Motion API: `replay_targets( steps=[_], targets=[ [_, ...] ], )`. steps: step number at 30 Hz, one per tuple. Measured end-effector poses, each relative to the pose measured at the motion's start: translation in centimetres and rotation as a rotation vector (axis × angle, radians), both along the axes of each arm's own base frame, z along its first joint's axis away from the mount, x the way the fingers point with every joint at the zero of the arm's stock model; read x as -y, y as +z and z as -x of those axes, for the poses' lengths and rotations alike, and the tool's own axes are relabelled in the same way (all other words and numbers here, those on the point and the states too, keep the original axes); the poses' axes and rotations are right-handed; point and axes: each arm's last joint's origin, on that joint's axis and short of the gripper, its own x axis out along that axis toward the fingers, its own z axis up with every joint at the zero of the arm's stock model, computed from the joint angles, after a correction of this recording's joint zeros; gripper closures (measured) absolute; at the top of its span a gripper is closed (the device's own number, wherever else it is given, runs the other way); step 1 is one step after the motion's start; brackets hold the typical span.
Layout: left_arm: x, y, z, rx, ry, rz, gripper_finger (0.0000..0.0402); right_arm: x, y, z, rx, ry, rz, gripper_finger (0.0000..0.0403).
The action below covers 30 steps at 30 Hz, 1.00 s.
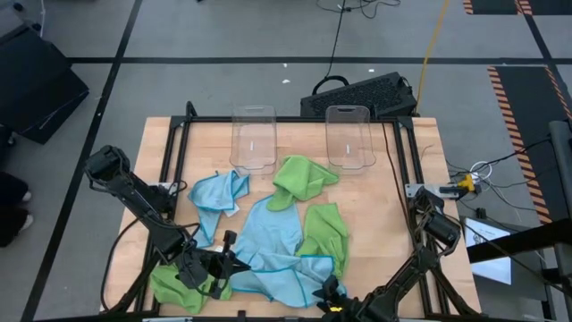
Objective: Fold microfiber towels
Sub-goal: Fold the right blue microfiber towel
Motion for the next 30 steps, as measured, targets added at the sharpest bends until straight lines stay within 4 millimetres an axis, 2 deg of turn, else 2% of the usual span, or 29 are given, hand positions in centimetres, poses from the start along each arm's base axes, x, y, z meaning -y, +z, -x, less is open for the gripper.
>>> replay_targets(
  steps=[6,16,22,30],
  targets=[
    [0.0,0.0,0.0,0.000,0.002,0.003,0.0393,-0.8,0.2,-0.1,-0.029,0.071,-0.096,0.0204],
    [0.0,0.0,0.0,-0.001,0.003,0.005,0.0383,0.8,-1.0,-0.6,-0.029,0.012,-0.023,0.0204],
    [0.0,0.0,0.0,0.000,0.002,0.003,0.0397,0.9,-0.9,-0.7,0.025,-0.004,0.036,0.0204],
    [0.0,0.0,0.0,-0.001,0.002,0.003,0.0383,0.9,-0.5,-0.7,0.055,-0.050,-0.001,0.0215]
  ],
)
